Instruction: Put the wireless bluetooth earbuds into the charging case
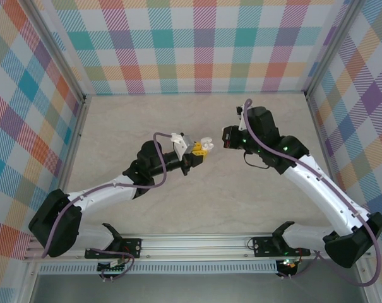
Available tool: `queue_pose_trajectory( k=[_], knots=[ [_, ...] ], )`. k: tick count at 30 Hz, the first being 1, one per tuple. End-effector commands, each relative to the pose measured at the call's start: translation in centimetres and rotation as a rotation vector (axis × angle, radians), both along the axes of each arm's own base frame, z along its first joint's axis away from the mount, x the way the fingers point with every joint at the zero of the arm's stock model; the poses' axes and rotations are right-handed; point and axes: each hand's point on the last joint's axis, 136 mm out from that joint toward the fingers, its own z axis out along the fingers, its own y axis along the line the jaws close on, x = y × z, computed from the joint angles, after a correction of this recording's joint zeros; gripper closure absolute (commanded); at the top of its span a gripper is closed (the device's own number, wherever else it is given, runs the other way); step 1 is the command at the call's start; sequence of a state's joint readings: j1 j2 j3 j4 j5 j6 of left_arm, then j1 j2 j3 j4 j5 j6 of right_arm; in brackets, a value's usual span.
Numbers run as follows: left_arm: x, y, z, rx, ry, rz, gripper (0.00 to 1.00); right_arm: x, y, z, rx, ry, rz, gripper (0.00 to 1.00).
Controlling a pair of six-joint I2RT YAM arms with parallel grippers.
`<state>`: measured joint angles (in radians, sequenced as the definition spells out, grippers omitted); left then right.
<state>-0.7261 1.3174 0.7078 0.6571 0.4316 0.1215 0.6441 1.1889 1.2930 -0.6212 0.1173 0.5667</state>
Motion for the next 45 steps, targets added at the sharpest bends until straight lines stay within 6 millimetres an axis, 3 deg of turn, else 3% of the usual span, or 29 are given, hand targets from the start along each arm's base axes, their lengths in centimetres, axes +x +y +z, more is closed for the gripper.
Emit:
queue_pose_trajectory(
  k=[1, 9, 27, 34, 45],
  knots=[
    [0.4, -0.6, 3.2, -0.063, -0.094, 0.010, 1.00, -0.4, -0.1, 1.1, 0.028, -0.043, -0.058, 0.99],
    [1.1, -1.0, 3.8, -0.097, -0.124, 0.027, 1.00, -1.0, 0.8, 1.0, 0.096, -0.050, -0.072, 1.00],
    [0.7, -1.4, 3.9, -0.093, -0.129, 0.001, 1.00, -0.6, 3.8, 1.5, 0.114, -0.053, -0.006, 1.00],
    [0.5, -1.4, 3.9, -0.086, -0.129, -0.004, 1.00, -0.4, 4.0, 1.5, 0.105, -0.055, -0.003, 1.00],
    [0.7, -1.1, 4.4, -0.091, -0.142, 0.013, 1.00, -1.4, 4.7, -0.5, 0.039, -0.020, 0.036, 0.99]
  ],
)
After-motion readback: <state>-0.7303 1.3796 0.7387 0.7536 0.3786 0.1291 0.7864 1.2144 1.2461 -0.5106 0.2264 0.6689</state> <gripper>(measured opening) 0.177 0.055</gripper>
